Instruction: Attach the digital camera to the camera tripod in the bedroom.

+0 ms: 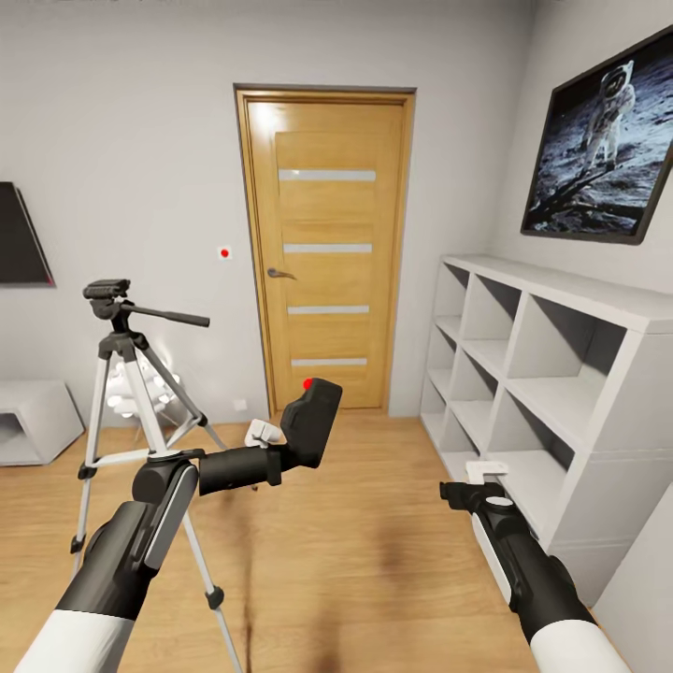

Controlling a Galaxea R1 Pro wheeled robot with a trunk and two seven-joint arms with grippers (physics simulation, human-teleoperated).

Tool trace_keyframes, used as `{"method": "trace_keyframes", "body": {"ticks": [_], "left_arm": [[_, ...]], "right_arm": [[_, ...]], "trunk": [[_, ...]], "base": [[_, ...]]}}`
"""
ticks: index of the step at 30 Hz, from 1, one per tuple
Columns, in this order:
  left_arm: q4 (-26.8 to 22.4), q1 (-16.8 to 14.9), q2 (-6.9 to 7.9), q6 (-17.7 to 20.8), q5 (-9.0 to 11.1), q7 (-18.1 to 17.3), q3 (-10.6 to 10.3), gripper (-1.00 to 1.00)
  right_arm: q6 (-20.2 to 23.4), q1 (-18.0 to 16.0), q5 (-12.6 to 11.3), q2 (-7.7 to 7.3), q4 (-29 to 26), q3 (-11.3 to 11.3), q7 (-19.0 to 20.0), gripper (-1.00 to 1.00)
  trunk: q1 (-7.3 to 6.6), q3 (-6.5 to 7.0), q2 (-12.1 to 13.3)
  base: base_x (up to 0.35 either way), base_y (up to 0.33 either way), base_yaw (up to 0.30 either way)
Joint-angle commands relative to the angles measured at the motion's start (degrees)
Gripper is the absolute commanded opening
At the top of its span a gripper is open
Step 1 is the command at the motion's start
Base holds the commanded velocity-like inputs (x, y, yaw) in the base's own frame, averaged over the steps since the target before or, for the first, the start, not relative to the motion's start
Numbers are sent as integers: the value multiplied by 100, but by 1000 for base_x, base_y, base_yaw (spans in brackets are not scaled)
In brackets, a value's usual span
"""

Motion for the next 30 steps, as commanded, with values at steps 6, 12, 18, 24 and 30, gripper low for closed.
{"method": "trace_keyframes", "body": {"ticks": [6, 12, 18, 24, 30], "left_arm": [[-2, -5, 3, 21, 18, -8, -6, -100], [-2, -5, 3, 21, 18, -8, -5, -100], [73, -6, 3, 21, 18, -8, -8, -100], [113, -4, 3, 18, 11, -8, -12, -100], [120, -4, 3, 18, 9, -8, -13, -100]], "right_arm": [[35, -6, 25, 0, -8, 3, -4, 100], [35, -6, 25, 0, -8, 3, -4, 100], [35, -5, 25, 0, -8, 2, -4, 100], [35, -8, 25, 0, -8, 2, -4, 100], [35, -5, 25, 0, -8, 3, -4, 100]], "trunk": [[-132, 102, 238], [-264, 209, 479], [-396, 317, 719], [-528, 425, 960], [-660, 532, 1201]], "base": [[0, 0, 0], [0, 0, 0], [0, 0, 0], [0, 0, 0], [0, 0, 0]]}}
